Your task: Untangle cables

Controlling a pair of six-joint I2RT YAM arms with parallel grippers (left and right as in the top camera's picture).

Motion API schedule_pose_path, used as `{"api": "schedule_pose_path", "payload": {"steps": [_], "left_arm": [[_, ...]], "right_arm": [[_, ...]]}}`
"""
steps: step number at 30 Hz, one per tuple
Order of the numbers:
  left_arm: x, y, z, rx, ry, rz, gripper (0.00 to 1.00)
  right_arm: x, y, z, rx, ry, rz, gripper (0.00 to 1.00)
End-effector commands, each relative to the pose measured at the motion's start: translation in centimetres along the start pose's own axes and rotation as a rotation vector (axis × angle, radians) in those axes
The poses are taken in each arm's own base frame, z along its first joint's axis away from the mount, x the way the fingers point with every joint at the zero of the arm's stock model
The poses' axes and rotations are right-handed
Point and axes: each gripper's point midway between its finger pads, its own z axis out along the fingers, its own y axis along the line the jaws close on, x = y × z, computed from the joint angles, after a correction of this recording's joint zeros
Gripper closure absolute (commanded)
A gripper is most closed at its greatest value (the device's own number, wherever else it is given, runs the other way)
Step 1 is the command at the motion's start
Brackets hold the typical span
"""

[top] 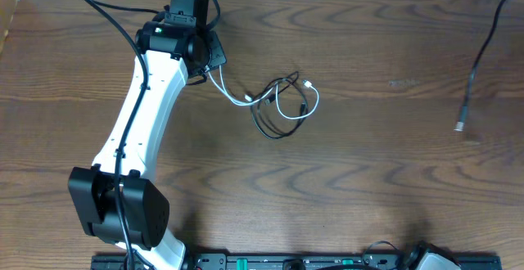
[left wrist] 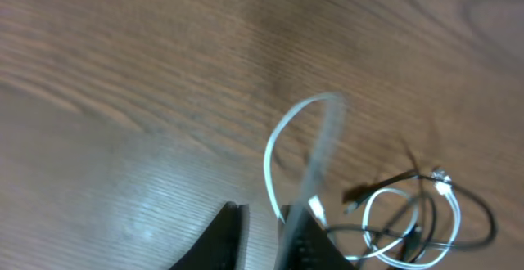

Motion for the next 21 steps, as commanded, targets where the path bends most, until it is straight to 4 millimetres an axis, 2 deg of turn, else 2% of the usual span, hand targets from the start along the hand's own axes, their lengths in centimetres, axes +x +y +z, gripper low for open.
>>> {"api": "schedule_pose_path", "payload": {"steps": [1,3,6,9,12,17,21], "left_arm": [[0.1,0.4,0.3,-0.027,0.003,0.020,0.51],[0.3,0.2,0.3,-0.027,0.009,0.030,0.44],[0.7,-0.3,0.2,-0.020,0.015,0.054,0.37],[1.1,-0.7,0.2,-0.018,0.024,0.066,0.37],[1.8,-1.3,0.2,0.000,0.046,0.075,0.37],[2.6,-2.1,0.1,0.041,0.079,0.082,0.37],[2.7,-2.3,0.0,0.053,0.088,0.082,0.37]], "right_arm": [[0.2,-2.4,0.7,0.085,0.003,-0.042,0.99],[0.8,-5.1,1.4,0.174,0.014,-0.074,0.99],[2.2,-9.6,3.8,0.259,0.056,-0.095,0.99],[3.8,-12.9,6.3,0.271,0.128,-0.058,0.99],[4.5,-15.5,8.9,0.264,0.191,-0.026,0.98],[2.8,-18.9,12.1,0.297,0.219,-0.058,0.99],[0.3,-22.0,12.8,0.420,0.157,-0.093,0.99]]}}
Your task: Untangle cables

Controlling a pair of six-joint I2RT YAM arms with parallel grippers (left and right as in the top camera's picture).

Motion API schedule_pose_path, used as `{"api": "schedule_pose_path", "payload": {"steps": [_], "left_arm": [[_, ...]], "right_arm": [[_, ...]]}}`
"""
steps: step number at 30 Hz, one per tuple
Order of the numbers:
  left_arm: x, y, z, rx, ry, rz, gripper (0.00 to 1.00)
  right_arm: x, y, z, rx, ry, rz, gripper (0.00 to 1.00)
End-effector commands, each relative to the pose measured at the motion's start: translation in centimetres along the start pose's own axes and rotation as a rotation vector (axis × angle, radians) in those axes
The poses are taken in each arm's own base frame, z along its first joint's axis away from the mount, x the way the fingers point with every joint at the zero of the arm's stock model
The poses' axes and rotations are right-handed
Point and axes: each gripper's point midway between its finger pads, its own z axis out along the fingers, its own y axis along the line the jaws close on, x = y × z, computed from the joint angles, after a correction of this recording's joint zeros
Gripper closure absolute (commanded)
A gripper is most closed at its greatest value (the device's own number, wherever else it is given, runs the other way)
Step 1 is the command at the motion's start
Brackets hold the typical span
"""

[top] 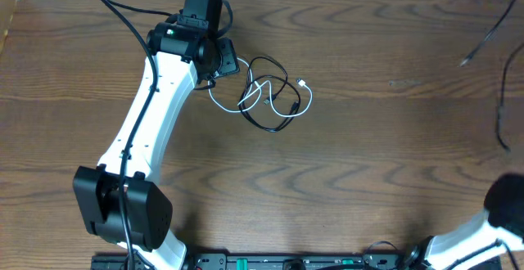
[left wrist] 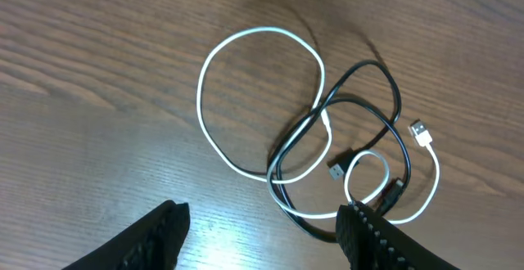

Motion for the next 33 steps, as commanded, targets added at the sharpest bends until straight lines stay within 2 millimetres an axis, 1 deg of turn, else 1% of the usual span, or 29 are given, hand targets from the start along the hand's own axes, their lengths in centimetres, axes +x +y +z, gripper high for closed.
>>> {"api": "schedule_pose_path", "payload": {"steps": [1,4,6,8,10,13,15,17,19,23,24,26,27,28,30,33], "left_arm": [[0.4,-0.6,0.3,0.025,0.024,0.017,0.37],[0.6,-0.7,0.3,0.033,0.032,0.018,0.37],[0.8,-0.7,0.3,0.031,0.039,0.019,0.37],[0.9,-0.7,0.3,0.029,0.043,0.020,0.37],[1.1,-0.7,0.3,0.027,0.049,0.022,0.37],[1.3,-0.6,0.3,0.023,0.056,0.022,0.37],[1.3,-0.5,0.3,0.021,0.060,0.022,0.37],[1.4,-0.5,0.3,0.019,0.062,0.022,0.37],[1.5,-0.5,0.2,0.018,0.066,0.022,0.37],[1.5,-0.5,0.2,0.018,0.067,0.022,0.37],[1.5,-0.5,0.2,0.018,0.066,0.022,0.37],[1.5,-0.5,0.2,0.018,0.066,0.022,0.37],[1.5,-0.5,0.2,0.018,0.066,0.022,0.37],[1.5,-0.5,0.2,0.017,0.067,0.022,0.37],[1.5,-0.5,0.2,0.018,0.066,0.022,0.37],[1.5,-0.4,0.2,0.017,0.066,0.022,0.35]], "right_arm": [[-4.6,-0.4,-1.6,0.082,-0.138,-0.088,0.99],[-5.5,-2.4,-1.4,0.188,-0.182,-0.107,0.99],[-5.6,-4.1,-1.0,0.263,-0.193,-0.144,0.99],[-5.1,-6.0,-0.1,0.331,-0.184,-0.181,0.99],[-4.1,-8.3,1.2,0.396,-0.163,-0.180,0.99],[-1.9,-11.4,3.8,0.446,-0.118,-0.164,0.99],[0.0,-13.4,6.0,0.460,-0.080,-0.154,0.99],[2.6,-15.3,8.2,0.474,-0.024,-0.141,0.99],[5.1,-17.0,9.9,0.487,0.030,-0.130,0.99],[10.1,-20.3,12.0,0.527,0.144,-0.074,0.98],[11.0,-20.9,12.2,0.536,0.167,-0.059,0.92],[12.8,-21.6,12.7,0.537,0.214,-0.046,0.46],[13.5,-21.8,12.7,0.536,0.235,-0.040,0.16],[14.0,-21.8,12.7,0.533,0.254,-0.035,0.01],[14.8,-21.5,12.7,0.517,0.288,-0.024,0.01],[15.3,-20.1,12.3,0.465,0.330,-0.002,0.01]]}}
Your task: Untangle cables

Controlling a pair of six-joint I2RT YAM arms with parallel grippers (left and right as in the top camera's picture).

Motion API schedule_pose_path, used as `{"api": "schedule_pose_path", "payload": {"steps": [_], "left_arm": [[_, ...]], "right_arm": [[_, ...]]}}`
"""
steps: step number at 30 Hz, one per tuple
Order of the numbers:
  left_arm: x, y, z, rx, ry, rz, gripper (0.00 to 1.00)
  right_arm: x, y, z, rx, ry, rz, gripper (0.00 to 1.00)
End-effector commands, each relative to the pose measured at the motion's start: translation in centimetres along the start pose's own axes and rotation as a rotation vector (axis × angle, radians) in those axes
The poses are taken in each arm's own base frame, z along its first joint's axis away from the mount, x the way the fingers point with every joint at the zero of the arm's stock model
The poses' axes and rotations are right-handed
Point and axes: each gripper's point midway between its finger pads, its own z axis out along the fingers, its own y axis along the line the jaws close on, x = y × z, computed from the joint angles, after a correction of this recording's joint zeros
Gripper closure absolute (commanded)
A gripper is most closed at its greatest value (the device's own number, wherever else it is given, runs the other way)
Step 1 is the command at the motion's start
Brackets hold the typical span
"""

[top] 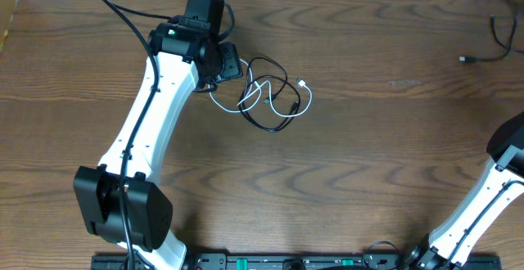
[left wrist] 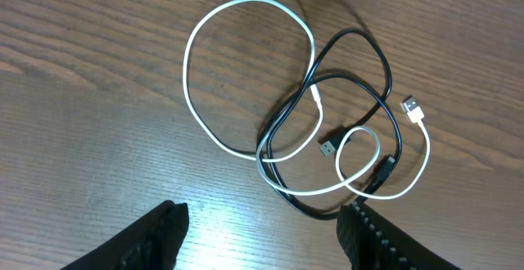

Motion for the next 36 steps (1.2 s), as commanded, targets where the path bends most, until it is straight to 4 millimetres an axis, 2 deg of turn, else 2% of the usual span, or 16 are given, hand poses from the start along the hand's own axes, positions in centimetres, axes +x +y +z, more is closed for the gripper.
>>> {"api": "schedule_pose_path", "payload": {"steps": [1,6,10,14,17,20,22,27,30,36], "left_arm": [[0.2,0.0,0.3,-0.007,0.010,0.016,0.33],[-0.5,-0.2,0.2,0.003,-0.018,0.069,0.31],[-1.1,-0.8,-0.6,0.024,-0.049,0.108,0.31],[-0.5,-2.6,-2.0,0.108,-0.052,0.198,0.31],[0.9,-4.0,-2.5,0.168,-0.014,0.268,0.30],[2.7,-5.1,-2.0,0.210,0.052,0.301,0.28],[3.8,-5.6,-1.2,0.229,0.090,0.341,0.26],[6.3,-5.4,0.5,0.254,0.178,0.578,0.21],[6.6,-5.2,1.6,0.260,0.196,0.686,0.21],[7.3,-4.8,4.2,0.263,0.250,0.814,0.20]], "right_arm": [[-0.3,2.3,-2.0,-0.093,0.017,-0.002,0.01],[0.9,5.9,-5.8,-0.238,0.103,-0.020,0.01],[3.3,9.7,-10.1,-0.381,0.219,-0.060,0.01],[7.6,14.1,-13.3,-0.525,0.359,-0.169,0.01],[11.8,16.7,-14.3,-0.546,0.492,-0.204,0.01],[15.5,18.7,-14.8,-0.552,0.581,-0.309,0.01],[17.1,19.2,-14.7,-0.504,0.608,-0.361,0.01],[19.3,20.6,-15.1,-0.463,0.633,-0.448,0.01],[20.0,20.8,-15.6,-0.463,0.657,-0.458,0.01],[21.1,20.1,-16.3,-0.442,0.720,-0.451,0.01]]}}
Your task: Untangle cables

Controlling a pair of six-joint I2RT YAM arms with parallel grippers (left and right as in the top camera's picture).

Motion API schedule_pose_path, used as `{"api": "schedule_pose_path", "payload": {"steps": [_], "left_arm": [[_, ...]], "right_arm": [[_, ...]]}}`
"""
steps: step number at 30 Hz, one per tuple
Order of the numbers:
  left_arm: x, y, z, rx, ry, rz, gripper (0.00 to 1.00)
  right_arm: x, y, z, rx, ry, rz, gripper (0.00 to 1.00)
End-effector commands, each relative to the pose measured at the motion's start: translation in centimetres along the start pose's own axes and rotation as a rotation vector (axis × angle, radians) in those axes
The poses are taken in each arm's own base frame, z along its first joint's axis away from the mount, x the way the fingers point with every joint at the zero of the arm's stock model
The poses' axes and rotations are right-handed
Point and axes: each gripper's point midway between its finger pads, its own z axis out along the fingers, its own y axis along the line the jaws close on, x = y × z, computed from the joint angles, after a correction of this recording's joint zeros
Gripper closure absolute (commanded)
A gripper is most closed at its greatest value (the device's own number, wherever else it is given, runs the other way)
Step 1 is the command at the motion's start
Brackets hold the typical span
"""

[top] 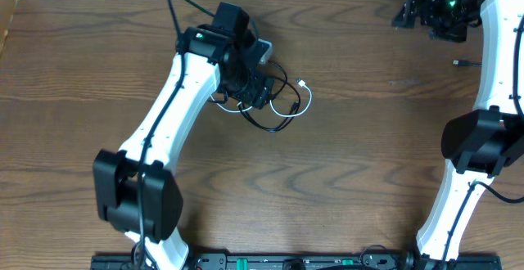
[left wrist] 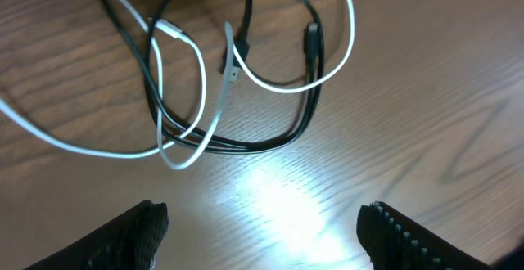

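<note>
A white cable and a black cable lie looped through each other on the wooden table. My left gripper hangs just above the near edge of this tangle, open wide with nothing between its fingers. From overhead the left gripper covers the left part of the tangle. The white cable's plug and a black loop stick out to the right. My right gripper is at the far right of the table; its jaws are too small to read.
A separate black cable end lies on the table at the far right, just below the right wrist. The right arm stands along the right edge. The left arm crosses the left half of the table.
My left gripper, still open, has moved from the left side of the tangle to right over it, with the wrist turned. The right arm has moved from low at the right edge to the far right corner.
At first my left gripper was nearly shut on the white cable, holding a loop up left of the tangle. Then it stood open and the tangle lay flat beside it, and so again later. Now it hovers open over the tangle. The far-right black cable end shifted up the table.
</note>
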Motion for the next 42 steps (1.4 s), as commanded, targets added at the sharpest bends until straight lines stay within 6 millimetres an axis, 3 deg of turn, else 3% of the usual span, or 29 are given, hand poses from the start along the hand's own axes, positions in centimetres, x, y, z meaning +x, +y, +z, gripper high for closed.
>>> {"api": "schedule_pose_path", "payload": {"steps": [1,10,12,17,18,23,27,30,34,38,42], "left_arm": [[1.0,0.2,2.2,0.030,0.066,0.139,0.21],[0.4,2.5,8.1,0.010,0.117,0.169,0.27],[0.3,2.7,8.8,0.010,0.118,0.168,0.41],[-0.3,2.6,8.0,0.001,0.091,0.136,0.92],[-0.7,2.5,7.4,-0.003,0.075,0.116,0.92],[-4.5,1.3,0.8,-0.035,-0.110,-0.009,0.92],[-7.8,-0.5,-7.6,-0.031,-0.368,-0.149,0.92],[-9.2,-2.1,-14.1,0.003,-0.573,-0.214,0.92],[-9.6,-5.4,-22.6,0.090,-0.817,-0.148,0.93],[-9.1,-8.4,-29.8,0.148,-1.031,-0.043,0.92],[-8.7,-9.9,-35.2,0.196,-1.200,-0.032,0.92]], "right_arm": [[0.6,-0.4,0.2,0.013,0.027,-0.006,0.01],[1.2,-0.3,0.3,0.013,0.052,0.002,0.01],[1.2,-0.1,0.3,0.012,0.053,-0.002,0.01],[1.3,0.4,0.5,0.009,0.057,-0.013,0.01],[1.3,0.5,0.5,0.009,0.058,-0.013,0.01],[1.7,1.2,0.8,0.003,0.074,-0.023,0.01],[2.3,2.2,1.1,-0.005,0.097,-0.036,0.06],[2.5,3.5,1.3,-0.056,0.103,-0.044,0.07],[2.8,5.3,1.3,-0.134,0.113,-0.078,0.07],[3.5,7.6,1.1,-0.249,0.129,-0.148,0.10],[4.1,10.2,0.0,-0.405,0.126,-0.231,0.11]]}}
